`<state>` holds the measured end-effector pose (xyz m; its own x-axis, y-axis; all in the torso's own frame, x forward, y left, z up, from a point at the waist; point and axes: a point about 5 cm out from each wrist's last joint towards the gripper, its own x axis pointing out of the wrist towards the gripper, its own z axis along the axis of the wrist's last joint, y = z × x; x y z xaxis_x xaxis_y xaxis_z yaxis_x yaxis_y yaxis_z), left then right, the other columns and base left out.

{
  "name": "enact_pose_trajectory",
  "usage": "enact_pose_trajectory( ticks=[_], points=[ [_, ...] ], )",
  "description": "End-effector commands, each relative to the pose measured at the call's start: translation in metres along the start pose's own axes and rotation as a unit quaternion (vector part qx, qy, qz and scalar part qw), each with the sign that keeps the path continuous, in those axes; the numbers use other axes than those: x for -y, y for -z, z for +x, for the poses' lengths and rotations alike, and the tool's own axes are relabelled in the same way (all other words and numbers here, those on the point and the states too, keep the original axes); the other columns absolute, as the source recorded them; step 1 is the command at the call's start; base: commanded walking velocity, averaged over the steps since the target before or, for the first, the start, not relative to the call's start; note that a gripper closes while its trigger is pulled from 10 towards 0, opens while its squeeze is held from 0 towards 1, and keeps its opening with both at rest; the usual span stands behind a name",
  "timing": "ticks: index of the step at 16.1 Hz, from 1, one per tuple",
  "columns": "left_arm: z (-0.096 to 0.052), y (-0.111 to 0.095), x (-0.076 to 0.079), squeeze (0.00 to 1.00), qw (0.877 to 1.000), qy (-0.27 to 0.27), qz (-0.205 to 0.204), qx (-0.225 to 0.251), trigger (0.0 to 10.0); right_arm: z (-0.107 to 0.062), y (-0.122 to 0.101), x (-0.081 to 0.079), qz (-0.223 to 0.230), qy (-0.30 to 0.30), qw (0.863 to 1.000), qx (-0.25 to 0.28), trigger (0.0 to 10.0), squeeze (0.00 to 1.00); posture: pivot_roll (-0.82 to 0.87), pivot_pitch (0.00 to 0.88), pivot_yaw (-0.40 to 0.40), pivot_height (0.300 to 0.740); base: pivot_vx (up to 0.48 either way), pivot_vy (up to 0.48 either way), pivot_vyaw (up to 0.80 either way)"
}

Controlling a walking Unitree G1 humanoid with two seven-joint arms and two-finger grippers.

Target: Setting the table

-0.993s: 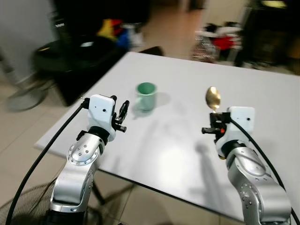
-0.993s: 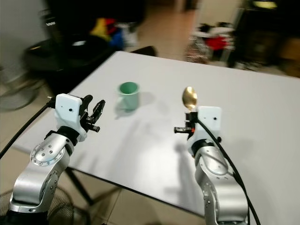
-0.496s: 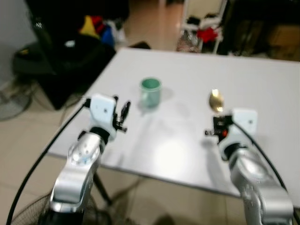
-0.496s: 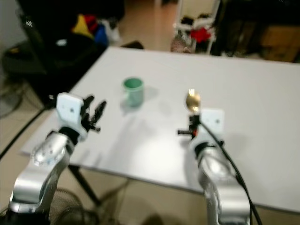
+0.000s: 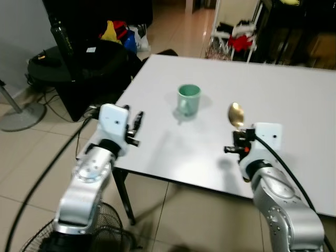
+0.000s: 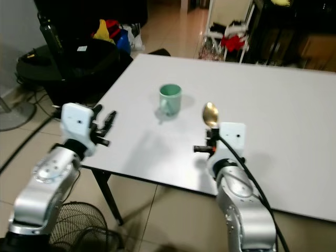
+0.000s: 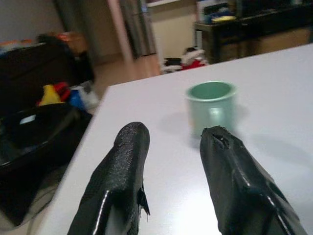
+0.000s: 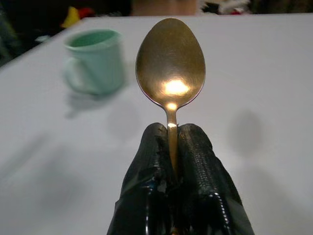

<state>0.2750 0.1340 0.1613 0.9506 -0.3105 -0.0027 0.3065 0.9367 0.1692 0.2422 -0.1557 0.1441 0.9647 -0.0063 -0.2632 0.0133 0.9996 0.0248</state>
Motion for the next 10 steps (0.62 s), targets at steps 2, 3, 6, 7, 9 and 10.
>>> enact_pose_trajectory(
  ticks=[2,3,6,7,9,10],
  points=[
    [0.0,0.004,0.002,0.0,0.999,0.03,0.005,-0.014,10.0,0.007,-0.003,0.004,-0.017,-0.002,1.0,-0.014,10.0,0.0,0.0,0.0,0.084,0.74,0.0,0.0,0.0],
    [-0.001,0.005,0.004,0.0,0.999,0.04,0.007,-0.016,10.0,0.008,-0.002,0.006,-0.023,-0.001,0.999,-0.026,10.0,0.0,0.0,0.0,0.084,0.74,0.0,0.0,0.0],
    [-0.004,0.006,0.013,0.0,0.995,0.101,0.003,-0.022,10.0,0.017,0.005,0.029,-0.046,0.023,0.995,-0.083,10.0,0.0,0.01,0.0,0.084,0.74,0.0,0.0,0.0],
    [-0.005,0.006,0.014,0.0,0.994,0.11,0.003,-0.022,10.0,0.018,0.006,0.032,-0.046,0.025,0.994,-0.091,10.0,0.0,0.01,0.0,0.084,0.74,0.0,0.0,0.0],
    [-0.008,0.006,0.018,0.0,0.99,0.142,-0.002,-0.025,10.0,0.021,0.006,0.039,-0.041,0.028,0.993,-0.111,10.0,0.0,0.01,0.0,0.081,0.74,0.0,0.0,0.0],
    [-0.014,0.009,0.025,0.0,0.981,0.189,0.003,-0.039,10.0,0.022,0.011,0.045,-0.043,0.025,0.989,-0.14,10.0,0.0,0.01,0.0,0.079,0.74,0.0,0.0,0.0]
  ],
)
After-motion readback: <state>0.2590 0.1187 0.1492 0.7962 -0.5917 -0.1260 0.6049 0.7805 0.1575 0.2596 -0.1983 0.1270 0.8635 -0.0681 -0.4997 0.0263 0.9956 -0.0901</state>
